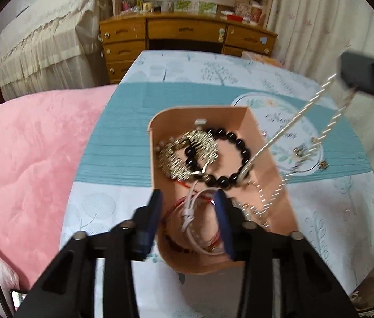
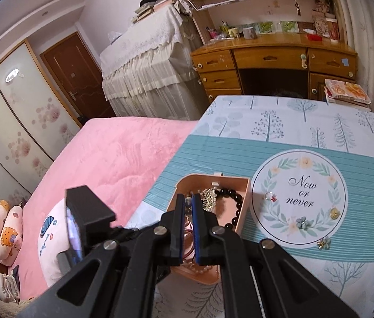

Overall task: Organize jewelry
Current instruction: 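Carry the watch into the box with the left tool while the right tool brings the necklace in, then reach the left tool to the blue flower brooch on the plate and close it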

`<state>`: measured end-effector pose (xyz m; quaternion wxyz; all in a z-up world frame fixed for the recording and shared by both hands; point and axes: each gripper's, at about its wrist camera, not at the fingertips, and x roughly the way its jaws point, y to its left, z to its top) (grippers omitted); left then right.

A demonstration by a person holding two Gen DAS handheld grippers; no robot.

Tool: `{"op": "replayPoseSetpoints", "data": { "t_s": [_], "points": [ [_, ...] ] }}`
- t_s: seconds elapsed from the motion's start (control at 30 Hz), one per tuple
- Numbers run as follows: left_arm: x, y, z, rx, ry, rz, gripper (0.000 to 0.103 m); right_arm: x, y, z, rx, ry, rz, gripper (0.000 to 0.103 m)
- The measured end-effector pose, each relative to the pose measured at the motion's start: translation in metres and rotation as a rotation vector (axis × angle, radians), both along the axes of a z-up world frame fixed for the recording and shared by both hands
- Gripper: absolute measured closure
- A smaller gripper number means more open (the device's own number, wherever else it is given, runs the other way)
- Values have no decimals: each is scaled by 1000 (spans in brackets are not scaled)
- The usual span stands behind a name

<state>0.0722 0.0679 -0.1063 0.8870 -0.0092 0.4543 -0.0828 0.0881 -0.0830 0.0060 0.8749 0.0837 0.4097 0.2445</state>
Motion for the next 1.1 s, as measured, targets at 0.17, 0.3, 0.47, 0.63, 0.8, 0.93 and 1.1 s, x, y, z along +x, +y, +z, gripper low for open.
{"op": "replayPoseSetpoints", "data": {
  "t_s": [0.17,0.3,0.47,0.63,0.8,0.93,1.1],
  "points": [
    [-8,1,7,23,-57,25,48,3,8,-9,-25,9,-6,98],
    [-13,11,7,13,-63,56,45,6,11,-15,-37,18,-10,98],
    [-16,22,6,-4,-62,84,42,6,20,-22,-97,8,-22,98],
    [-19,24,8,-9,-69,79,32,5,25,-30,-128,36,-14,97],
    [-22,21,13,-1,-94,75,25,2,26,-38,-143,49,-11,97],
    [-24,20,14,-6,-94,72,25,-4,25,-43,-160,46,-14,97],
    [-27,16,18,-13,-96,58,25,-11,15,-54,-221,39,-40,97]
  ]
}}
